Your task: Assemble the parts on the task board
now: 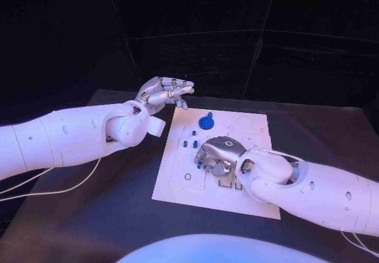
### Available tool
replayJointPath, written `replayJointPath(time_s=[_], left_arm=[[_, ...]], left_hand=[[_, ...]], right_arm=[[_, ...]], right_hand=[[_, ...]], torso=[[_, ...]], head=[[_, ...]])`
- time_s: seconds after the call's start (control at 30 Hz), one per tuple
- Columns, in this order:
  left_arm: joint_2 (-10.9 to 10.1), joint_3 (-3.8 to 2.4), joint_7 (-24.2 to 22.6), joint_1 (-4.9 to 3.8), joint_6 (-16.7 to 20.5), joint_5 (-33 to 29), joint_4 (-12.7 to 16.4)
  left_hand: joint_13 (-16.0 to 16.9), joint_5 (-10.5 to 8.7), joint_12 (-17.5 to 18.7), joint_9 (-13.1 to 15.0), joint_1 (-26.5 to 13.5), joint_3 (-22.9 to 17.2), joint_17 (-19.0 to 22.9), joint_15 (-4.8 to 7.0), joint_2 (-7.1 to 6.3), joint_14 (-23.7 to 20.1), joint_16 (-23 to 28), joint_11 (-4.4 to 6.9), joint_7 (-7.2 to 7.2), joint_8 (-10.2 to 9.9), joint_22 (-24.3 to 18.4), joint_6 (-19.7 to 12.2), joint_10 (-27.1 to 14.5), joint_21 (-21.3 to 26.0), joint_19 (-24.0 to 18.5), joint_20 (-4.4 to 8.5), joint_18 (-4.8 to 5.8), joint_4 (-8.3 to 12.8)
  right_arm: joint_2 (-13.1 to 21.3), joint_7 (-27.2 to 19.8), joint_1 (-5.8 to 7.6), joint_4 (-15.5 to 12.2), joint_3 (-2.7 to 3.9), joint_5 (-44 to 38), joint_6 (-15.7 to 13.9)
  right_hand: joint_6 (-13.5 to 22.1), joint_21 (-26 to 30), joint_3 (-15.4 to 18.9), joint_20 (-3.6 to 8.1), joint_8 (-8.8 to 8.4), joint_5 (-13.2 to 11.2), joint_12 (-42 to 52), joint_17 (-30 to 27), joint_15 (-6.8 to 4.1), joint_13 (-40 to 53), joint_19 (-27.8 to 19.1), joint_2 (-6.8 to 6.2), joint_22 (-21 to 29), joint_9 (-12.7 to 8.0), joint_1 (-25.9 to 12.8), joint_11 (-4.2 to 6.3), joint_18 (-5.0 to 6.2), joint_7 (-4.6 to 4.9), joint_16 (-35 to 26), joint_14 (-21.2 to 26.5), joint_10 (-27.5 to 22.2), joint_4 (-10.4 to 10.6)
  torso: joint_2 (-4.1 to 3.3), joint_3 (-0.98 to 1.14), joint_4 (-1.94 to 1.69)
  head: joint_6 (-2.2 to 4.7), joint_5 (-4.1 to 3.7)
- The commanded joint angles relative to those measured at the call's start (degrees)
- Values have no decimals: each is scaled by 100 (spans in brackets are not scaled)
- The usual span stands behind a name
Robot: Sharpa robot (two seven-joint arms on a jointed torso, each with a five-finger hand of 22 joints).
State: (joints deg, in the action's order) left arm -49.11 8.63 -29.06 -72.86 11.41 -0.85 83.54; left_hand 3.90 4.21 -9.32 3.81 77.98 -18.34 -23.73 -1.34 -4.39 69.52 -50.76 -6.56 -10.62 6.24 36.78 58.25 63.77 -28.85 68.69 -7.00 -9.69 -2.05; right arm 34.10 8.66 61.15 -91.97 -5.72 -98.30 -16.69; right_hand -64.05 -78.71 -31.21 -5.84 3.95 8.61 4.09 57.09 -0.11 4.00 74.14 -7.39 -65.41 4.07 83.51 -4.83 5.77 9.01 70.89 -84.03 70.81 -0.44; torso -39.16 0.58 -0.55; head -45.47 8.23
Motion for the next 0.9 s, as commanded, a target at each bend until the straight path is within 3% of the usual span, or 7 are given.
replayJointPath(time_s=[0.03,0.57,0.73,0.9], left_arm=[[3,-5,-21,-10,-74,-20,8],[-14,-6,-9,-21,-73,-20,30],[-15,-6,-4,-23,-76,-20,32],[-18,-6,9,-25,-81,-20,30]], left_hand=[[-2,20,-4,3,51,-5,8,-13,-24,-12,0,-2,-17,-9,-9,-31,-49,28,51,-9,-78,25],[-2,20,-4,3,51,-5,8,-13,-24,-12,0,-2,-17,-9,-9,-31,-49,28,51,-9,-78,25],[-2,20,-4,3,51,-5,8,-13,-24,-12,0,-2,-17,-9,-9,-31,-49,28,51,-9,-78,25],[-2,20,-4,3,51,-5,8,-13,-24,-12,0,-2,-17,-9,-9,-31,-49,28,51,-9,-78,25]], right_arm=[[-9,94,-6,-3,-8,-156,224],[-91,162,-7,9,-7,-287,308],[-101,171,-7,31,-8,-302,287],[-94,146,-7,13,-9,-307,123]], right_hand=[[23,-26,-13,-29,-18,12,6,-5,12,10,14,-5,5,-8,-55,-6,-44,14,23,-68,-32,-15],[50,-3,15,-36,-24,-19,-7,-69,20,6,-22,-34,52,-10,-123,-14,-34,21,-6,-52,-63,-33],[426,206,75,-122,-49,56,-67,-376,138,-50,-291,-168,439,-43,-350,-161,39,153,-193,44,-645,-16],[534,315,158,-184,-39,64,-46,-523,188,-43,-404,-231,617,-33,-449,-227,76,203,-278,84,-906,-31]], torso=[[1,2,2],[-2,-1,3],[2,-2,3],[1,2,1]], head=[[-4,0],[-19,0],[-24,-2],[-20,-4]])
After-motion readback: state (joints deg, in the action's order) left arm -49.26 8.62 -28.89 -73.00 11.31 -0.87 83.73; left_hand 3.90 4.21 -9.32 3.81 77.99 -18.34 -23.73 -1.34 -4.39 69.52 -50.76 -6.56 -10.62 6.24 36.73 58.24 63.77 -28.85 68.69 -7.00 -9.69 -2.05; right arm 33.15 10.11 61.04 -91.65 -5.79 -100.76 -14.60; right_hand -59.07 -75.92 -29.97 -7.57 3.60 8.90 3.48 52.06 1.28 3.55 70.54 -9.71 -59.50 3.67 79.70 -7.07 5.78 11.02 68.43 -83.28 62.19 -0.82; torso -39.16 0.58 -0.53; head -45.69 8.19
